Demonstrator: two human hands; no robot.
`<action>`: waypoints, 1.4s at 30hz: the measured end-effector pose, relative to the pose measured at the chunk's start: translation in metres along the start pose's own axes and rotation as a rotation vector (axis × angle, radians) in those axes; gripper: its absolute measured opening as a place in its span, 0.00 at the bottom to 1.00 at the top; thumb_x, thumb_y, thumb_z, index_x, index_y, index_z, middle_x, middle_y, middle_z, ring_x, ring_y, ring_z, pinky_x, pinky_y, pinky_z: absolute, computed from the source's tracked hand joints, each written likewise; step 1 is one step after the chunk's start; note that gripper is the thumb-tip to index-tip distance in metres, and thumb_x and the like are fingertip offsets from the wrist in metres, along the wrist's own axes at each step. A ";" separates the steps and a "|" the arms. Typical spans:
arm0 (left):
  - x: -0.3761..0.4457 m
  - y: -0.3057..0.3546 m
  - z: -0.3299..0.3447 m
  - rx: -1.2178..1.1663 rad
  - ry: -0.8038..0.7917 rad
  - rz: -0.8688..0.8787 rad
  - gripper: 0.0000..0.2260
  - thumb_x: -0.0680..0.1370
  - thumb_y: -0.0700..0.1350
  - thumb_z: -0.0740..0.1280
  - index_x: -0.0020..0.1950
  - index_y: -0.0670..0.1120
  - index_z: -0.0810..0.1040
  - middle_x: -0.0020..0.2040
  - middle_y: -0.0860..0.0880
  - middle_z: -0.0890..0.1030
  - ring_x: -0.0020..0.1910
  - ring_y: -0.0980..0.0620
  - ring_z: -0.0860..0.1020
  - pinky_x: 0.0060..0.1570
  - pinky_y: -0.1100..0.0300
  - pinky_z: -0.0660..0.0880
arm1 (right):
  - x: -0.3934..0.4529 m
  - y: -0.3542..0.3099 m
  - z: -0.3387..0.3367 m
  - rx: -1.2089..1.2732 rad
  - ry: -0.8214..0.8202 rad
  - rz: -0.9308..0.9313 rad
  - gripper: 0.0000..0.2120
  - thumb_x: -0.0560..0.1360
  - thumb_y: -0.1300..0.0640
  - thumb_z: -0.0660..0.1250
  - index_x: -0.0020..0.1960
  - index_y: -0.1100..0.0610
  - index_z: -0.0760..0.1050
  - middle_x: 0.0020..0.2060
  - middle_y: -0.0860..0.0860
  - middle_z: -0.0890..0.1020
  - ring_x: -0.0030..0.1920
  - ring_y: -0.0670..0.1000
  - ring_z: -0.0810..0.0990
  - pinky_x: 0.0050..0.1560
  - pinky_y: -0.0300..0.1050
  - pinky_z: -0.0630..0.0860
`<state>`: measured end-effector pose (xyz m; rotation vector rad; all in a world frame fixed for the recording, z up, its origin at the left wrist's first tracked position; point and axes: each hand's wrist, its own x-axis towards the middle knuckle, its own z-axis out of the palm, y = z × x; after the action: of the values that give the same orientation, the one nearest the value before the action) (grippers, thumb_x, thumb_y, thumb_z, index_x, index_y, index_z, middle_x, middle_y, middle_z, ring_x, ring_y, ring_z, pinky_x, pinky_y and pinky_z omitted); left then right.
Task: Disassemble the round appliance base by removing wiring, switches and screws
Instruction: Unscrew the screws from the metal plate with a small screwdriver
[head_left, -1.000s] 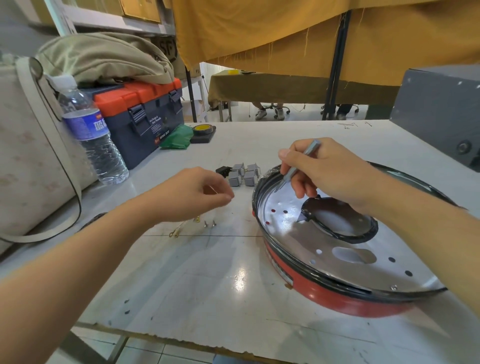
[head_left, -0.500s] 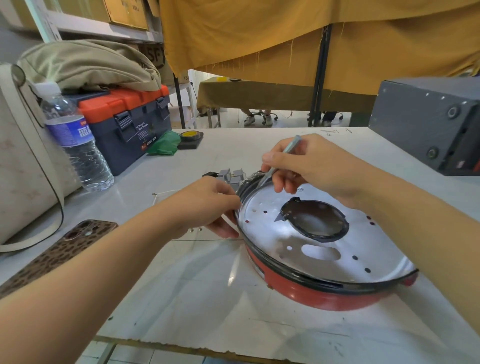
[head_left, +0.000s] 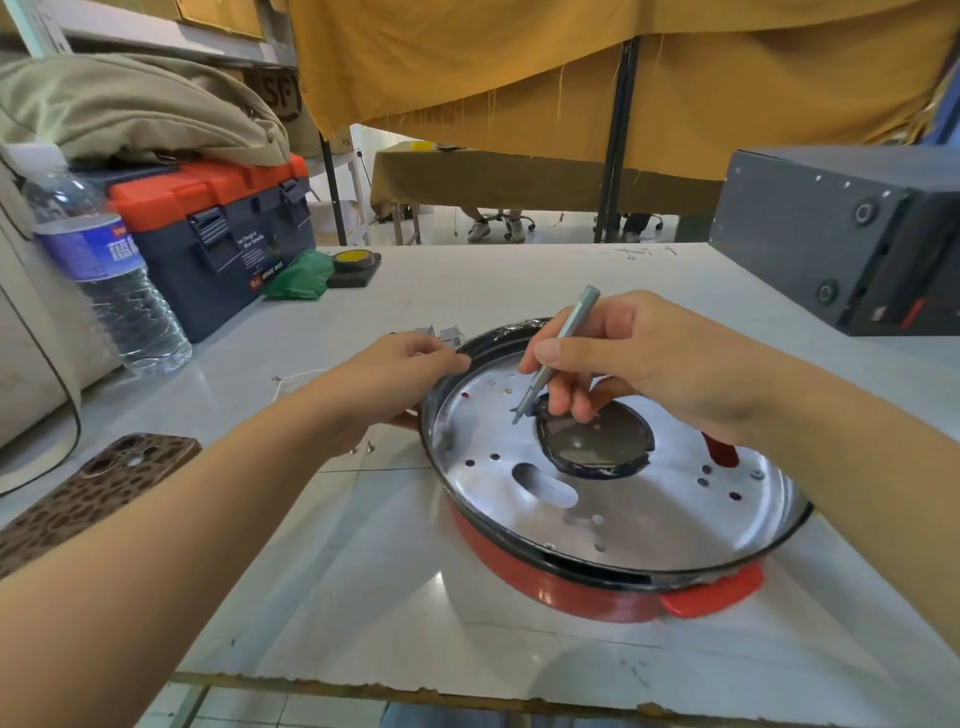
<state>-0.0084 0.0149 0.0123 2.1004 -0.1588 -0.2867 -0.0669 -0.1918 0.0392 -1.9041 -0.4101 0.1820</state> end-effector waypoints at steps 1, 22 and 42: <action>-0.003 -0.001 -0.003 0.018 -0.038 -0.005 0.07 0.77 0.48 0.64 0.55 0.51 0.73 0.45 0.51 0.81 0.32 0.58 0.81 0.25 0.70 0.73 | 0.000 0.001 0.000 0.004 0.002 -0.002 0.08 0.77 0.56 0.65 0.45 0.58 0.81 0.32 0.53 0.82 0.31 0.47 0.77 0.37 0.36 0.78; -0.004 -0.011 0.002 -0.091 -0.015 0.110 0.17 0.78 0.37 0.63 0.62 0.53 0.68 0.55 0.51 0.79 0.47 0.53 0.80 0.41 0.60 0.77 | -0.005 -0.004 0.012 0.007 -0.120 0.057 0.03 0.76 0.63 0.67 0.44 0.61 0.77 0.28 0.55 0.80 0.28 0.47 0.77 0.31 0.34 0.74; 0.032 -0.013 0.031 -0.731 -0.198 0.080 0.15 0.79 0.38 0.59 0.65 0.47 0.75 0.57 0.41 0.81 0.49 0.46 0.81 0.47 0.56 0.79 | 0.013 -0.004 0.030 -0.088 -0.088 0.073 0.07 0.77 0.63 0.64 0.42 0.62 0.76 0.29 0.55 0.80 0.34 0.52 0.78 0.36 0.37 0.77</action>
<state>0.0142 -0.0109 -0.0189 1.3382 -0.2161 -0.4301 -0.0649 -0.1594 0.0329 -2.0037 -0.4138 0.3019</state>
